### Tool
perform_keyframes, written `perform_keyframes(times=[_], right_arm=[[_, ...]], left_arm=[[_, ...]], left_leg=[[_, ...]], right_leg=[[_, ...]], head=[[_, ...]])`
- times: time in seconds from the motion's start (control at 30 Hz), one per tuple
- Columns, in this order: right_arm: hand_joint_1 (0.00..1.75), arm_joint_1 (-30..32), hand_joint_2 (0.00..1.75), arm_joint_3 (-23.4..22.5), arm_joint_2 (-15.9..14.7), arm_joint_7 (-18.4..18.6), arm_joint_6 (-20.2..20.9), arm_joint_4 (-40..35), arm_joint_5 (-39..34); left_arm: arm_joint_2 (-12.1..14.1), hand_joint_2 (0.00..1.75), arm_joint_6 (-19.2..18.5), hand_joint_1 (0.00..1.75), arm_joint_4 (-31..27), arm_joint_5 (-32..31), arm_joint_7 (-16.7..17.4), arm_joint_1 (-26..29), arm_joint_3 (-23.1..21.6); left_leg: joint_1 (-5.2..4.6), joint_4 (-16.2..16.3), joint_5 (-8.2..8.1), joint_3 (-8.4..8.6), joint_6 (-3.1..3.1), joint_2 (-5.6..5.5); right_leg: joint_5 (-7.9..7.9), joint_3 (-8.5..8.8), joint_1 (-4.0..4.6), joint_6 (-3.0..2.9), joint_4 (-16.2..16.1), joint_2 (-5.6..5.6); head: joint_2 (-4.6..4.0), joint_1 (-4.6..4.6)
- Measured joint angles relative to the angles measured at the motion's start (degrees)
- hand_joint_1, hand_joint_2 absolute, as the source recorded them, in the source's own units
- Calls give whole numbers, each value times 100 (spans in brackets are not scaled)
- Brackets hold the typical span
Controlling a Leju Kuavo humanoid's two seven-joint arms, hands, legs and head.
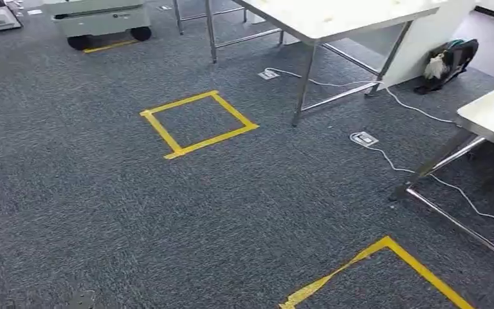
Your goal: Take the parts from the cabinet and place them on the table.
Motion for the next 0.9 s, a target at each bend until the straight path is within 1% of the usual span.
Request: perform_keyframes(times=[0.03, 0.07, 0.1, 0.13, 0.17, 0.2, 0.23, 0.27, 0.3, 0.33, 0.37, 0.4, 0.43, 0.47, 0.5, 0.53, 0.57, 0.6, 0.63, 0.67, 0.7, 0.73, 0.77, 0.8, 0.83, 0.87, 0.9], right_arm=[[0, 9, 0, 0, 0, 0, 0, 0, 0], [0, 16, 0, -2, 0, 0, 0, 0, -2], [0, 28, 0, -2, 0, -43, -2, 0, -11], [0, 21, 0, -2, 0, -176, -2, 0, -29], [0, 16, 0, -4, -2, -285, -2, 0, -48], [0, 16, 0, -13, -2, -317, -2, 0, -68], [0, 18, 0, -26, 0, -317, -2, 0, -83], [0, 19, 0, -39, -2, -306, -2, 0, -94], [0, 28, 0, -48, -2, -295, -4, 0, -107], [0, 38, 0, -52, -2, -295, -4, 7, -116], [0, 31, 0, -55, -2, -295, -4, 7, -125], [0, 26, 0, -65, 0, -295, -2, 7, -129], [0, 18, 0, -85, 0, -293, -2, 7, -133], [0, 17, 0, -94, 0, -293, -4, 7, -136], [0, 14, 0, -103, -2, -275, -4, 7, -140], [0, 25, 0, -107, -2, -271, -4, 7, -140], [0, 37, 0, -111, -2, -271, -7, 7, -140], [0, 49, 0, -116, -2, -269, -7, 9, -140], [0, 52, 0, -125, -2, -269, -9, 13, -140], [0, 47, 0, -131, -2, -269, -11, 15, -140], [0, 40, 0, -133, -2, -269, -11, 15, -138], [0, 37, 0, -133, -2, -269, -11, 15, -138], [0, 35, 0, -133, 0, -269, -11, 15, -138], [0, 36, 0, -133, 0, -269, -11, 15, -138], [0, 45, 0, -136, -2, -269, -11, 15, -140], [0, 45, 0, -136, -2, -269, -11, 17, -140], [0, 41, 0, -136, -2, -267, -13, 20, -140]], left_arm=[[0, 0, 0, 0, 0, -2, -7, -12, 2], [-11, 0, 0, 0, 0, -4, -20, -29, 2], [-26, 0, 7, 0, 0, -4, -35, -37, 2], [-35, 0, 29, 0, 0, -4, -44, -32, 2], [-48, 0, 61, 0, 0, -9, -59, -26, 4], [-55, 0, 90, 0, 0, -13, -79, -25, 7], [-63, 0, 120, 0, 0, -13, -90, -31, 7], [-72, 0, 153, 0, 0, -13, -100, -36, 9], [-77, 0, 175, 0, 0, -11, -105, -37, 18], [-77, 0, 188, 0, 0, -11, -105, -50, 37], [-81, 0, 212, 0, 0, -11, -111, -51, 63], [-85, 0, 227, 0, 0, -11, -111, -32, 83], [-87, 0, 229, 0, 2, -11, -111, -15, 98], [-87, 0, 232, 0, 4, -11, -111, -9, 105], [-92, 0, 234, 0, 4, -11, -111, -9, 107], [-98, 0, 240, 0, 4, -11, -114, -28, 109], [-101, 0, 240, 0, 4, -11, -118, -52, 109], [-120, 0, 238, 0, 4, -11, -120, -67, 109], [-138, 0, 238, 0, 4, -11, -120, -65, 109], [-153, 0, 240, 0, 4, -11, -125, -56, 109], [-168, 0, 247, 0, 4, -11, -133, -50, 111], [-181, 0, 249, 0, 4, -11, -136, -49, 111], [-186, 0, 251, 0, 4, -11, -140, -55, 111], [-195, 0, 254, 0, 4, -11, -146, -67, 111], [-219, 0, 254, 0, 4, -11, -157, -92, 111], [-234, 0, 254, 0, 4, -11, -175, -126, 111], [-243, 0, 256, 0, 4, -13, -190, -124, 111]], left_leg=[[-2, 0, 12, -13, 45, -62], [-3, 1, 15, -27, 64, -138], [-5, 2, 20, -37, 70, -227], [-5, 3, 21, -39, 71, -302], [-4, 6, 22, -35, 71, -381], [0, 8, 24, -28, 68, -482], [6, 10, 28, -16, 59, -579], [17, 15, 34, -9, 42, -676], [16, 18, 38, -22, 18, -745], [-17, 81, 29, -59, -22, -812], [-4, 53, 60, -80, -59, -871], [19, 27, 82, -98, -97, -923], [35, 15, 111, -112, -137, -987], [42, 29, 112, -140, -158, -1022], [1, 135, 11, -188, -160, -649], [-13, 445, -203, -340, -177, -411], [-10, 882, -432, -551, -194, -309], [-6, 1377, -640, -786, -204, -255], [-4, 1755, -754, -968, -210, -235], [-3, 1838, -720, -1009, -211, -226], [-3, 1682, -563, -918, -208, -220], [-3, 1299, -330, -713, -198, -201], [-7, 787, -92, -427, -181, -104], [-19, 345, 59, -167, -159, 161], [-77, 112, -5, -54, -191, 340], [-60, 94, -28, -63, -115, 276], [-64, 80, -31, -76, -96, 219]], right_leg=[[-271, -182, -19, 11, 408, 192], [-522, -414, -19, 15, 902, 256], [-715, -653, -18, 12, 1388, 276], [-779, -806, -19, 9, 1676, 282], [-699, -836, -23, 4, 1692, 282], [-462, -734, -32, -3, 1422, 291], [-168, -528, -43, -6, 944, 325], [119, -288, -67, -2, 389, 441], [256, -141, -118, 17, 12, 736], [219, -116, -135, 9, -110, 847], [229, -139, -118, -16, -79, 788], [228, -129, -86, -60, -59, 732], [248, -91, -73, -99, -55, 672], [287, -91, -105, -159, -102, 590], [310, -82, -102, -199, -118, 512], [313, -86, -91, -221, -122, 436], [308, -91, -77, -236, -121, 344], [301, -94, -66, -247, -121, 238], [293, -98, -60, -257, -121, 145], [290, -97, -60, -259, -121, 70], [280, -91, -60, -259, -121, -4], [272, -76, -60, -252, -121, -77], [254, -53, -60, -233, -121, -147], [234, -26, -51, -205, -120, -204], [184, -94, 10, -164, -89, -258], [161, -81, 26, -148, -101, -317], [154, -52, 27, -131, -116, -383]], head=[[0, -2], [0, -2], [0, 2], [0, 0], [0, -2], [0, 0], [0, -2], [0, 0], [0, 4], [0, 2], [0, -7], [0, 0], [0, -4], [0, -4], [0, -18], [0, -55], [0, -50], [0, -48], [0, -48], [0, -50], [0, -50], [0, -53], [0, -50], [0, -55], [0, -61], [0, -41], [0, -24]])
